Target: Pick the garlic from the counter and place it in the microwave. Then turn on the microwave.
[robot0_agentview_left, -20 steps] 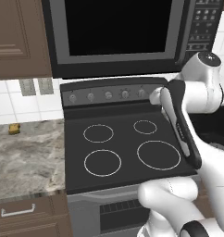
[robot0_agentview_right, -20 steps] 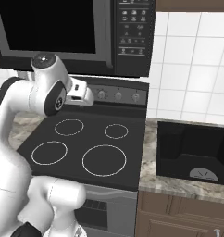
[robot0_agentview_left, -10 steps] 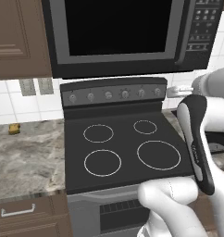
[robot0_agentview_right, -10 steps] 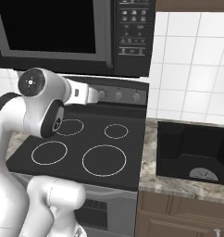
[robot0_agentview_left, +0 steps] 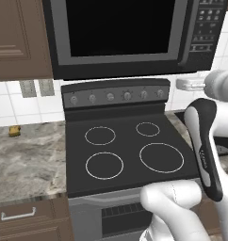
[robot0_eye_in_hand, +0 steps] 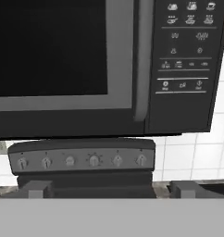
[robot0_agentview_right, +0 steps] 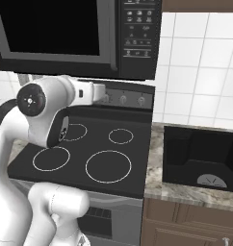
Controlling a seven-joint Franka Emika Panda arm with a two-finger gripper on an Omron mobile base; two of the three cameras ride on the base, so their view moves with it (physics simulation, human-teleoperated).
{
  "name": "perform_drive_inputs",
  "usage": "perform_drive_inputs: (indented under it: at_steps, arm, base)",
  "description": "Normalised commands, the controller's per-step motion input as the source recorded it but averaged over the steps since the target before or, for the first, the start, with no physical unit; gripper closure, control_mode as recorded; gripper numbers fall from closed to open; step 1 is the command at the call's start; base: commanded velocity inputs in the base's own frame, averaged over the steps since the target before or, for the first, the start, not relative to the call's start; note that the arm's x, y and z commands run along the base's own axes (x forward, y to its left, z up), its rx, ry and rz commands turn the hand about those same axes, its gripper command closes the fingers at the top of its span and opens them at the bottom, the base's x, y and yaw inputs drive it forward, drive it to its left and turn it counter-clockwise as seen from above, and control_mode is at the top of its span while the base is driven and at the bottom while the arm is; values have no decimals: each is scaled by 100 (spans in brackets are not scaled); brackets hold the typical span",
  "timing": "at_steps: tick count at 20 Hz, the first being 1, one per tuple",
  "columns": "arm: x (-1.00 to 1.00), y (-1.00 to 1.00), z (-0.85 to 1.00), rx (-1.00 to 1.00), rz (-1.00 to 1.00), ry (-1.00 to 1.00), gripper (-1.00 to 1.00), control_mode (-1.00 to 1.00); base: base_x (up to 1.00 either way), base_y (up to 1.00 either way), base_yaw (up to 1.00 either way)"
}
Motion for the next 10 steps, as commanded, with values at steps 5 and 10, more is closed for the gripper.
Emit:
perform_drive_inputs:
  at_steps: [5,10]
  arm:
    - [0,0,42,0,0,-10,-100,-100]
    - [0,0,45,0,0,-1,-100,-100]
  base:
    - [0,0,0]
    - [0,0,0]
